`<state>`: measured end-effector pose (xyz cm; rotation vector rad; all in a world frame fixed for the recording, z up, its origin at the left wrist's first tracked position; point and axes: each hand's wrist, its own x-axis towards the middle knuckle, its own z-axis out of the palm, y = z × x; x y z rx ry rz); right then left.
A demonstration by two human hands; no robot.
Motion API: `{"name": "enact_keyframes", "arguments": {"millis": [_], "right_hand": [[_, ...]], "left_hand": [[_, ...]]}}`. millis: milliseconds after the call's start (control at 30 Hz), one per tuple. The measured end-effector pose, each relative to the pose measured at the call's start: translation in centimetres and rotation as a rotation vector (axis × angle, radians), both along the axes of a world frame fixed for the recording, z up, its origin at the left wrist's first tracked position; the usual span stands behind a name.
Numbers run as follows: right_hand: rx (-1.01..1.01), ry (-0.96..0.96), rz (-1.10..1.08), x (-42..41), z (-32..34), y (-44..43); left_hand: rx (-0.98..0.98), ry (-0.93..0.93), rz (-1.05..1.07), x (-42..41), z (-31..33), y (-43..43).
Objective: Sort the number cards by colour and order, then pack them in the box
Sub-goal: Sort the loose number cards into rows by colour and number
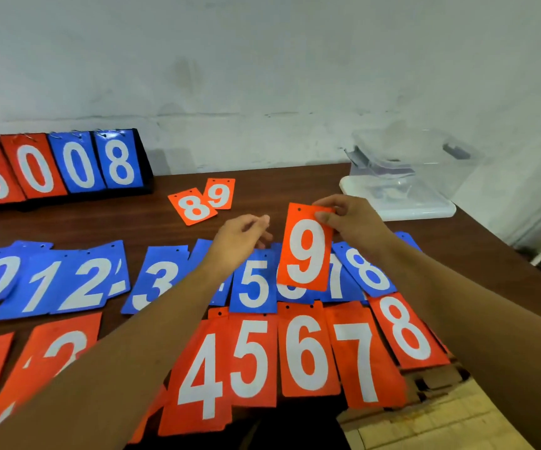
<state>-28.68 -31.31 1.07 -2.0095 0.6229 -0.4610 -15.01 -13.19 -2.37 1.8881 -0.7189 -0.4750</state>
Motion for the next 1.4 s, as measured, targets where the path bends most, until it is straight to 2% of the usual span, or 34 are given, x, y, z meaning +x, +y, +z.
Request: {"name": "enact_keyframes", "arguments": {"millis": [33,67,167,300,367,433,533,600,700,767,933,1133,1267,1400], "right_hand": [[0.005,0.019,0.014,0.1,0.0,0.2],[0.011,0.031,0.02,0.2,-0.1,0.4],[0.074,0.04,0.001,0.1,0.2,1.2],[0.377,0.013,-0.008,-1.4,0.6,1.7],[0.342,0.04,0.0,-2.8,0.5,1.4],[0.253,0.081,-0.02,-4.6,0.4,0.6],[0.229,0.085,-0.075,-7.6,0.5,-0.9],[0.14,0.127,-0.144,-9.8,0.7,-1.8],[0.056,0.178,-0.289,-13.1,0.3,-3.1],[0.02,0.23,-0.352,-15.1,-0.2,-3.9],[-0.04,0.326,-0.473,-19.4,-2.1,-5.6],[-0.134,0.473,-0.534,-19.9,-5.6,-6.4],[-0.21,0.586,-0.561,-19.1,-6.9,-6.2],[-0.368,0.597,-0.615,-18.3,-6.6,-5.9]], "left_hand": [[-0.041,0.195,-0.075,-0.9,0.9,-0.1],[-0.054,0.292,-0.139,-1.6,1.3,-0.1],[-0.079,0.312,-0.159,-3.0,1.6,-0.3],[-0.184,0.403,-0.052,-5.3,1.4,-0.8],[-0.17,0.371,-0.085,-6.6,1.4,-1.1],[-0.138,0.304,-0.132,-8.0,1.3,-1.4],[0.014,-0.052,-0.139,-10.2,-0.2,-2.0],[0.081,-0.272,-0.172,-11.9,-1.6,-2.2],[0.119,-0.517,-0.318,-14.5,-3.2,-2.4],[0.157,-0.616,-0.403,-15.8,-4.0,-2.5],[0.361,-0.69,-0.537,-17.7,-5.0,-2.3],[0.448,-0.719,-0.574,-17.9,-4.7,-2.6],[0.444,-0.726,-0.552,-18.3,-4.9,-3.0],[0.312,-0.725,-0.497,-18.2,-5.2,-3.1]]}}
